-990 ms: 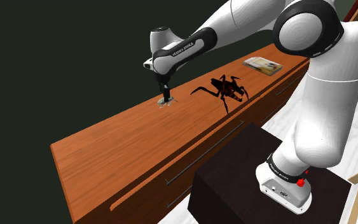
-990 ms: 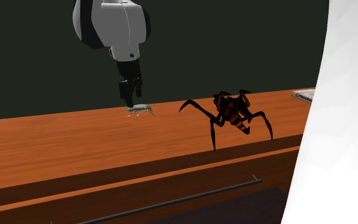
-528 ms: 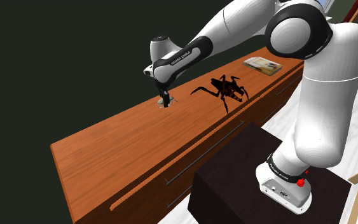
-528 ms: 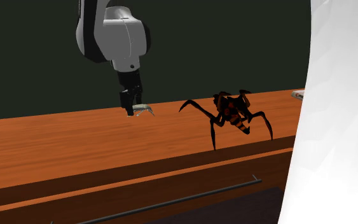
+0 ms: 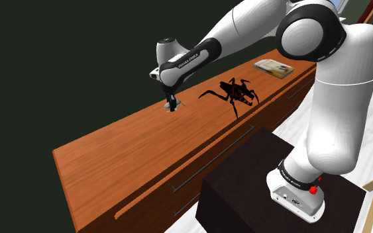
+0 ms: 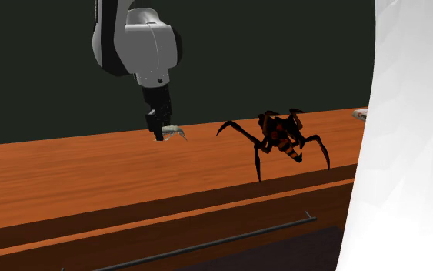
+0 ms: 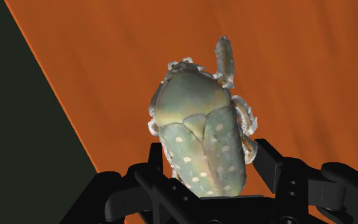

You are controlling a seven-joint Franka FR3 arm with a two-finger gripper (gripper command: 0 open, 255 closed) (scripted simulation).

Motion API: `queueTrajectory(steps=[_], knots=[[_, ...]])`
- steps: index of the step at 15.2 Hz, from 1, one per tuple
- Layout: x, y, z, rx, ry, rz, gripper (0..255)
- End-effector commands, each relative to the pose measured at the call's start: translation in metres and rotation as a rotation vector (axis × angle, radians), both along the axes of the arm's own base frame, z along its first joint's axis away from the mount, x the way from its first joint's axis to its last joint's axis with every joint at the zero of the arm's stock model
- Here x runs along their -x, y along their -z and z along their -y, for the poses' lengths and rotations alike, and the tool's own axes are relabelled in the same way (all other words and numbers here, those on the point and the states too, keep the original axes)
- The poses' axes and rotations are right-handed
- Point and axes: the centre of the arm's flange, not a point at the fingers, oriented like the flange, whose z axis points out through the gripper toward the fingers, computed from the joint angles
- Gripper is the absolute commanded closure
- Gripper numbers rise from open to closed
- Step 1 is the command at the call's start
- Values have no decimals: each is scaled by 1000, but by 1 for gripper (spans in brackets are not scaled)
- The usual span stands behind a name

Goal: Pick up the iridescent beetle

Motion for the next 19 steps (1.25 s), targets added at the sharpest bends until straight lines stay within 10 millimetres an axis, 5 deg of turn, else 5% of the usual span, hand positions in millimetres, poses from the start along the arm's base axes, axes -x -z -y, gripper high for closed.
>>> queueTrajectory(steps=[1, 19], knots=[[0, 0, 0, 0, 0, 0, 255], [0, -80, 0, 0, 0, 0, 255]])
